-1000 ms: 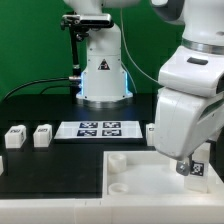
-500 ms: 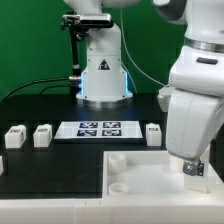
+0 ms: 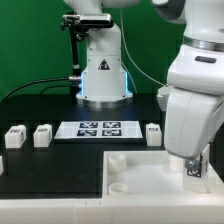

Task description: Assemble one leg

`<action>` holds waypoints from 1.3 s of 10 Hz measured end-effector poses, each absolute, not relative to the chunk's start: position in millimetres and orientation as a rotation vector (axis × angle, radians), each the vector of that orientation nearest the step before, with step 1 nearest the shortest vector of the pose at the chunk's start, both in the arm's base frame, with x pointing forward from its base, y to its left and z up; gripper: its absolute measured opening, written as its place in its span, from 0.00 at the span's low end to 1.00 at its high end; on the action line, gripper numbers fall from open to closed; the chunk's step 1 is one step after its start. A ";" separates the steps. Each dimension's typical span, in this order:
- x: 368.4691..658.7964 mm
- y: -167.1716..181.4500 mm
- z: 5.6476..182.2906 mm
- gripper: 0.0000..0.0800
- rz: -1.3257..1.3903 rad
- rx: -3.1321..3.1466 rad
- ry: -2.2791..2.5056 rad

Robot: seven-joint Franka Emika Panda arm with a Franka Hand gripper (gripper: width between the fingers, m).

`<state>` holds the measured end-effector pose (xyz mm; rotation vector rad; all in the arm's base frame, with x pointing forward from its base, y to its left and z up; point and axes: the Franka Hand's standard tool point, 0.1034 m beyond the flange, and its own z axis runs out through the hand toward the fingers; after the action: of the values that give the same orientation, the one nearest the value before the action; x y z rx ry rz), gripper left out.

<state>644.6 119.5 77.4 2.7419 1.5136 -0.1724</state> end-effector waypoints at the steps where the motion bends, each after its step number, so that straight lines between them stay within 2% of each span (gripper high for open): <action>1: 644.3 119.8 77.3 0.37 -0.174 2.742 1.514; 5: 644.0 120.3 77.1 0.37 -0.173 2.818 1.356; 13: 646.6 120.7 75.4 0.37 -0.075 3.108 -0.134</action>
Offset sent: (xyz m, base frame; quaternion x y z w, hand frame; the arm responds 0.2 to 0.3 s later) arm 0.0000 0.0000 0.0000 0.0000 0.0000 0.0000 1.0000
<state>646.6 120.7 75.4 3.1076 -0.1336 -0.0747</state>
